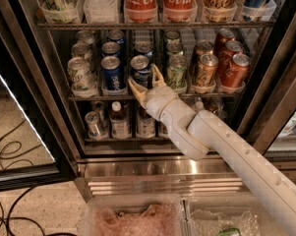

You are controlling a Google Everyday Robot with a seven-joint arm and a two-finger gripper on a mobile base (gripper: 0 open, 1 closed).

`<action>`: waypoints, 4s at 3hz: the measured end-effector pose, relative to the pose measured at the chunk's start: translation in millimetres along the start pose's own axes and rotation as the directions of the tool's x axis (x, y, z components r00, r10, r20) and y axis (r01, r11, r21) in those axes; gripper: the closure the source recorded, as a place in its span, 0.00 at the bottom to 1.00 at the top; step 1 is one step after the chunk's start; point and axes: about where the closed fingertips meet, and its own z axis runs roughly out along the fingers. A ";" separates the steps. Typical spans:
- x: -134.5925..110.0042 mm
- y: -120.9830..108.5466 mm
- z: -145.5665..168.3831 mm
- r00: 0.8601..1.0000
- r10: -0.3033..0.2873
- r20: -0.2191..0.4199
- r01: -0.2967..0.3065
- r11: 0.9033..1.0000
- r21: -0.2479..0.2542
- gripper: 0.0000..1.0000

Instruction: Pick pepsi can from middle shelf of fridge

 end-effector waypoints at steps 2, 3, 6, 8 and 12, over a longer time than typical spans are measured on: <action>-1.6 0.5 -1.0 1.000 -0.001 -0.004 0.001 1.000 -0.006 1.00; -17.8 -0.5 -7.8 1.000 0.009 0.006 -0.009 1.000 -0.021 1.00; -84.8 -1.8 -20.5 0.990 0.046 0.132 -0.034 0.995 -0.096 1.00; -39.0 24.4 -108.1 0.974 0.019 -0.224 -0.044 0.993 -0.107 1.00; -61.2 74.2 -152.6 0.952 -0.016 -0.304 -0.019 0.994 -0.111 1.00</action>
Offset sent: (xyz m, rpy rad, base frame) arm -0.0087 -0.0045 0.0072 -0.0320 0.0229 0.0207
